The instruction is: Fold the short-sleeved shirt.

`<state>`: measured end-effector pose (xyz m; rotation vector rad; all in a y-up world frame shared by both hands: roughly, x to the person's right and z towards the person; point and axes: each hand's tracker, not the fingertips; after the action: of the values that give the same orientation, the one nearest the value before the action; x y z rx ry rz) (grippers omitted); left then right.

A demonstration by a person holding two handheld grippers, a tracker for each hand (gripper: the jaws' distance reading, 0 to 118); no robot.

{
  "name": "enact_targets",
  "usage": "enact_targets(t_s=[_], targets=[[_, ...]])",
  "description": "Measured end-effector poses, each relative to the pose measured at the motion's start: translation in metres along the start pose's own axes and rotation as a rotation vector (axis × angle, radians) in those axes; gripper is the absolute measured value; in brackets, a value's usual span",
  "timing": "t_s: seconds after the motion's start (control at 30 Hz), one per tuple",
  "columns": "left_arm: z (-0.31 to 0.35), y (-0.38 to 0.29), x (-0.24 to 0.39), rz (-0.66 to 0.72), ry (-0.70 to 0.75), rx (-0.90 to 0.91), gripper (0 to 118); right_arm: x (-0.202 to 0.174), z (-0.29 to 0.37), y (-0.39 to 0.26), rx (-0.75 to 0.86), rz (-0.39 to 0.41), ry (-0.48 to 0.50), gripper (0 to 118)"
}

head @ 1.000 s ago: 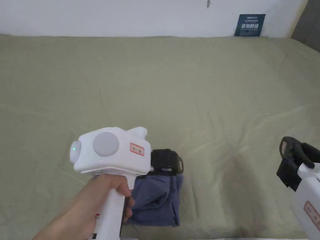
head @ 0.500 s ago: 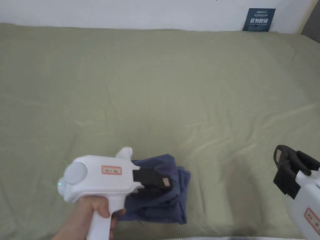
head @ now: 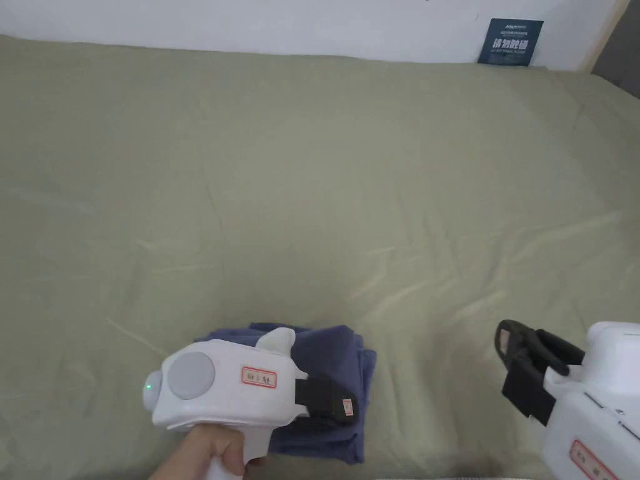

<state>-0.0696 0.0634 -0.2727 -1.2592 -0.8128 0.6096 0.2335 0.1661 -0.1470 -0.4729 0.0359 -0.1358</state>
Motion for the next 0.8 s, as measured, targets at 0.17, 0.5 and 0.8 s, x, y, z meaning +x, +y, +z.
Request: enact_targets(t_s=[0.17,0.5,0.8], targets=[[0.085,-0.001,0.011,-0.087,0.044,0.122,0,-0.026,-0.036,-0.004,-0.155,-0.061,0.253,0],[0.165,-0.006,-0.049,-0.032,0.231,0.212,0,-0.052,-0.158,-0.054,-0.544,-0.453,0.713,0],[0.152,0.005,-0.082,0.026,0.099,0.165,10,0.001,-0.218,-0.103,-0.650,-0.877,0.815,0]])
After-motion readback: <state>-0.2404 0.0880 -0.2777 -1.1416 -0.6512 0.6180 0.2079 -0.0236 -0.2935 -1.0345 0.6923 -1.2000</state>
